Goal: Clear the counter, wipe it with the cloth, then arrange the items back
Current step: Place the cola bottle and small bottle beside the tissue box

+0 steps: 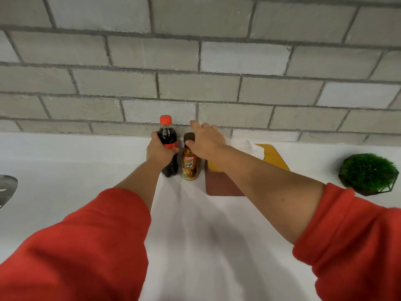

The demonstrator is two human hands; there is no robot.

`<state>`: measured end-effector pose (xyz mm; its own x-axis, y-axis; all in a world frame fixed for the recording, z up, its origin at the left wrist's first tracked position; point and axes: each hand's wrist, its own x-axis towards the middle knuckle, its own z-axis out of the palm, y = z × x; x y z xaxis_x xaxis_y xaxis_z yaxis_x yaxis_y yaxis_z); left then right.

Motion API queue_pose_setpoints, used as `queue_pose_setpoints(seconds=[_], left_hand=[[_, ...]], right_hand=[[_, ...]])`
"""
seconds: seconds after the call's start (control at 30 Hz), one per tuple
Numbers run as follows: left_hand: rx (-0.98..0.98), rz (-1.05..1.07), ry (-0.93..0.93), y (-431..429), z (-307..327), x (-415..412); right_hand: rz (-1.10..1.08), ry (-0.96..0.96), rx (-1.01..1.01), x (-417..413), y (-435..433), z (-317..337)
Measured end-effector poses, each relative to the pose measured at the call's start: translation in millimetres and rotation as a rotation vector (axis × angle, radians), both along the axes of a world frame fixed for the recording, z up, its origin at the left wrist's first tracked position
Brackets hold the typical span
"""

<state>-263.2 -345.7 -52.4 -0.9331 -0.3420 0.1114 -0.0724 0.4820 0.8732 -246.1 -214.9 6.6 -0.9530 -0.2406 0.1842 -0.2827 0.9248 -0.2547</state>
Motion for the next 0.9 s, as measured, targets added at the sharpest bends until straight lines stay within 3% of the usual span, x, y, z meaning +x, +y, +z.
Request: queue_pose_setpoints(seconds=[0.23,0.37,0.53,0.6,0.67,0.8,0.9], left_hand=[[0.015,0.074,-0.071,5,5,2],[-0.010,0.142,-0.120,13,11,13],[-0.084,0.389,0.211,50,19,47],[-0.064,0.323,0.317,68,15,58],[-0.036,0.162,0.305,89,6,67],[0.002,-0.099,0.022,121,-12,70],[-0.093,-0.147,-0.085,127,-19,68]], right_hand=[[0.055,0.062,0.004,36,37,17],[-0.032,0.037,0.015,53,61,17],[-0.147,0.026,0.026,66,97,7],[-0.190,0.046,0.026,67,114,-2],[-0.269,0.044,-0.034,67,132,-13],[-0.386,-0.064,-0.042,68,160,-38],[-0.379,-0.182,-0.091,69,169,-54]])
